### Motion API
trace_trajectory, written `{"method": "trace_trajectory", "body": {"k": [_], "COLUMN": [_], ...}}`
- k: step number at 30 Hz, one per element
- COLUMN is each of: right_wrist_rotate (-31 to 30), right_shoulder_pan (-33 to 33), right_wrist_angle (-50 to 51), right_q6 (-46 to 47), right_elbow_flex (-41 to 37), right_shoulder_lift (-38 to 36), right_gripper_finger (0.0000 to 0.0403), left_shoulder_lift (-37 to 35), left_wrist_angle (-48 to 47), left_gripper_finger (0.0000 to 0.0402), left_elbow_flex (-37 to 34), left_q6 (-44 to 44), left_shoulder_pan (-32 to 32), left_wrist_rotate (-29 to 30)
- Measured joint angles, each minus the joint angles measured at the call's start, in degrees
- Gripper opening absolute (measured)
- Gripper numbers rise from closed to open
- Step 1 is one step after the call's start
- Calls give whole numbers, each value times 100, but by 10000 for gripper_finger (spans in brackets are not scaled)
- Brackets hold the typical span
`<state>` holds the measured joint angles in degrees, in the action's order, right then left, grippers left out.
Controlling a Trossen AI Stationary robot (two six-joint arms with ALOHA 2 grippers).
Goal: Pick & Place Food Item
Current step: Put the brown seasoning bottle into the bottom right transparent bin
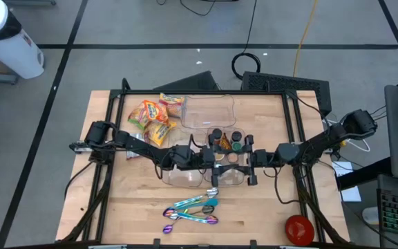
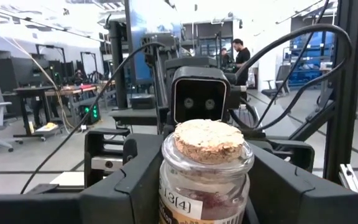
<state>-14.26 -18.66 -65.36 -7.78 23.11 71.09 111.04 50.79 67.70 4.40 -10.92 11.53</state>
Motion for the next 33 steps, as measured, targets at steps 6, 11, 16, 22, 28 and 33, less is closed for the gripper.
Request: {"method": "trace_trajectory", "body": {"k": [6,11,16,22,28,33], "right_wrist_rotate": [-218,-209,-180,-201,-201,-188], "right_shoulder_pan": [-21,-21,-29,-102,-102,-180], "right_wrist_angle": [-145,-171,-204,-293,-323,-338], "right_q6": [-64,-56,-51,-63,-45,-62], "right_elbow_flex": [0,0,0,0,0,0], "right_shoulder_lift": [-9,-7,-9,-9,-9,-9], "right_gripper_finger": [178,178,178,178,178,178], "left_shoulder_lift": [0,0,-2,-4,-2,0], "left_wrist_angle": [47,41,30,34,17,0], "left_gripper_finger": [248,273,282,274,285,295], "left_elbow_flex": [-4,-9,-13,-13,-13,-14], "left_q6": [-278,-433,-463,-439,-319,88], "left_shoulder_pan": [-9,-12,-9,-9,-22,-101], "left_wrist_rotate": [31,30,-300,-400,-411,-403]}}
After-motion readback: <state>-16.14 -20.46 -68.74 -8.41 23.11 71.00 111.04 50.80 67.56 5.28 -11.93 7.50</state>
